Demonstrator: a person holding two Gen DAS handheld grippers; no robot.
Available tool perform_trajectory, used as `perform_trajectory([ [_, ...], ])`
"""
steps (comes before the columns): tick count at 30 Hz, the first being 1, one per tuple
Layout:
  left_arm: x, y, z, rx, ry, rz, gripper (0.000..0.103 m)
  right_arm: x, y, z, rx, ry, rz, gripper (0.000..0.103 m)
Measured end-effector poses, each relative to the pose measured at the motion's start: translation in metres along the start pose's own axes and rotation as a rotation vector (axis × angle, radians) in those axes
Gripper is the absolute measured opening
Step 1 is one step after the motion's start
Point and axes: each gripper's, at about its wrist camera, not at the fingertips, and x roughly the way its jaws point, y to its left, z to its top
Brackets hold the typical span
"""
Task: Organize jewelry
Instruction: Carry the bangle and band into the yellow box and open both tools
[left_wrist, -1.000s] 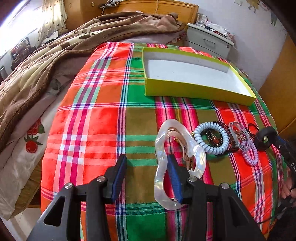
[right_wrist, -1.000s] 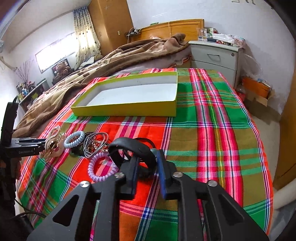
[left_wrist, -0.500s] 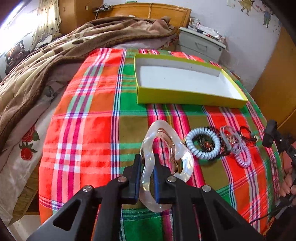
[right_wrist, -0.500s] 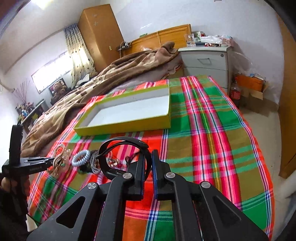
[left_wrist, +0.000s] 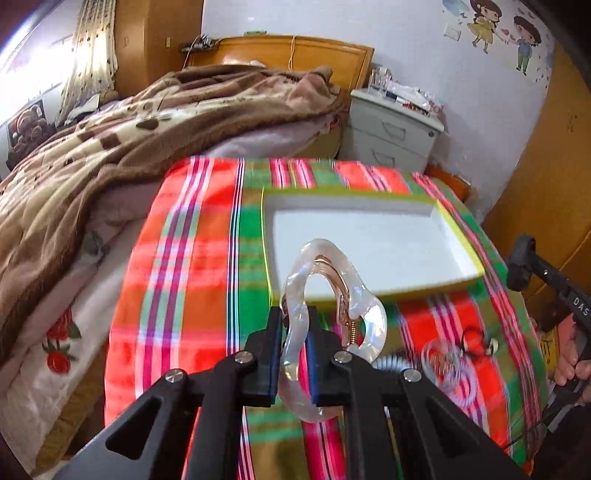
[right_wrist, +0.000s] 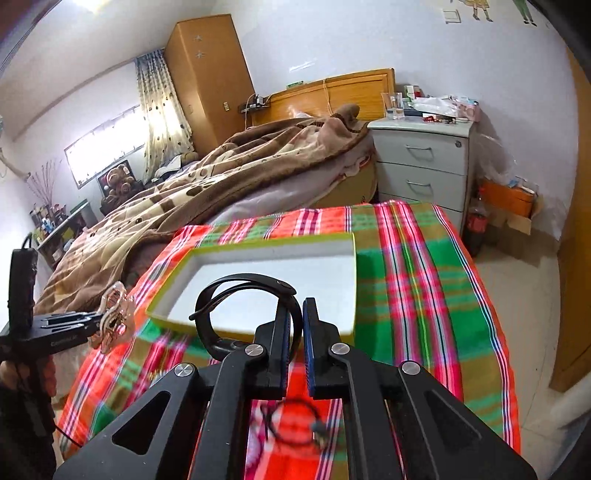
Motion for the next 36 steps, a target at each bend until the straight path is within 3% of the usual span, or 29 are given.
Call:
perform_trajectory([
  [7,0.031,0.001,0.043,0.01,0.012,-0.019,0.012,0.041,-0.006,0.026,-0.002,0.05,-0.016,0.007],
  [15,0.081,-0.004,0.071,0.004,0.06,-0.047,0.012,0.098,-0.019,0.044,0.007,0.152,-0.035,0.007],
  [24,0.127,-0.015,0.083,0.036,0.124,-0.02,0.012,0.144,-0.017,0.051,-0.017,0.26,-0.046,0.007],
  [36,0.142,-0.021,0.081,0.039,0.154,0.008,0.014,0.171,-0.014,0.055,-0.092,0.335,-0.126,0.007],
])
